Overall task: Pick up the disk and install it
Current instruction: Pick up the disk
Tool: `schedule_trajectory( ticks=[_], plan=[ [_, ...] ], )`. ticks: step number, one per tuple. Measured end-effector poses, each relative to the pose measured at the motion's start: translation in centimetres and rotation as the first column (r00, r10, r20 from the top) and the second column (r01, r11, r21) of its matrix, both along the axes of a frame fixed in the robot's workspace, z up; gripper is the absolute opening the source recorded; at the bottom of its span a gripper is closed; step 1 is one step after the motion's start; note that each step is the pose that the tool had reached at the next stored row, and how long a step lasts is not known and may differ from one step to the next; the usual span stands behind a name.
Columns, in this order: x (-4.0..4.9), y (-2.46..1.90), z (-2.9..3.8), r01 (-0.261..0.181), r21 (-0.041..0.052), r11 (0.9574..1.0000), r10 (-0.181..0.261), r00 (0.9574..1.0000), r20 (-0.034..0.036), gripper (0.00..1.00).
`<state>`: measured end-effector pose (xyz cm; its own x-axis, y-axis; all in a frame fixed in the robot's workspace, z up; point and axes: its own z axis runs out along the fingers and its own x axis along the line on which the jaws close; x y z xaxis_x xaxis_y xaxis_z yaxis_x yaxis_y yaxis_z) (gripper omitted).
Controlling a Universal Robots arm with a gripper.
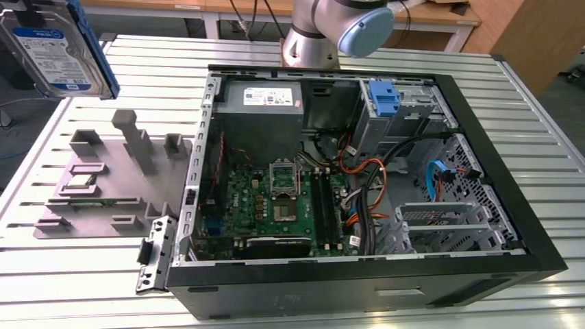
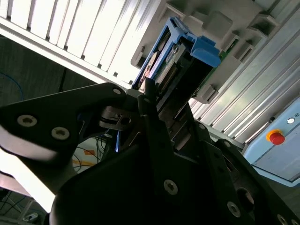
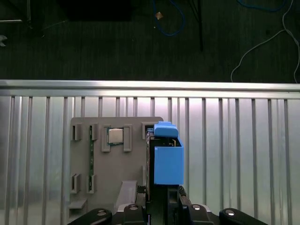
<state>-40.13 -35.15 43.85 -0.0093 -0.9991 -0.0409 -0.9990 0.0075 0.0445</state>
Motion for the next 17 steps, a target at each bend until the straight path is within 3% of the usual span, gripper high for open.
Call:
schedule_trajectory(
  ticks=[3,17],
  plan=[
    [-0.01,0.00,0.52,0.000,0.0001,1.0000,0.000,1.0000,0.0001,0.35],
    [0.00,0.00,1.60,0.000,0.0001,1.0000,0.000,1.0000,0.0000,0.35]
  ],
)
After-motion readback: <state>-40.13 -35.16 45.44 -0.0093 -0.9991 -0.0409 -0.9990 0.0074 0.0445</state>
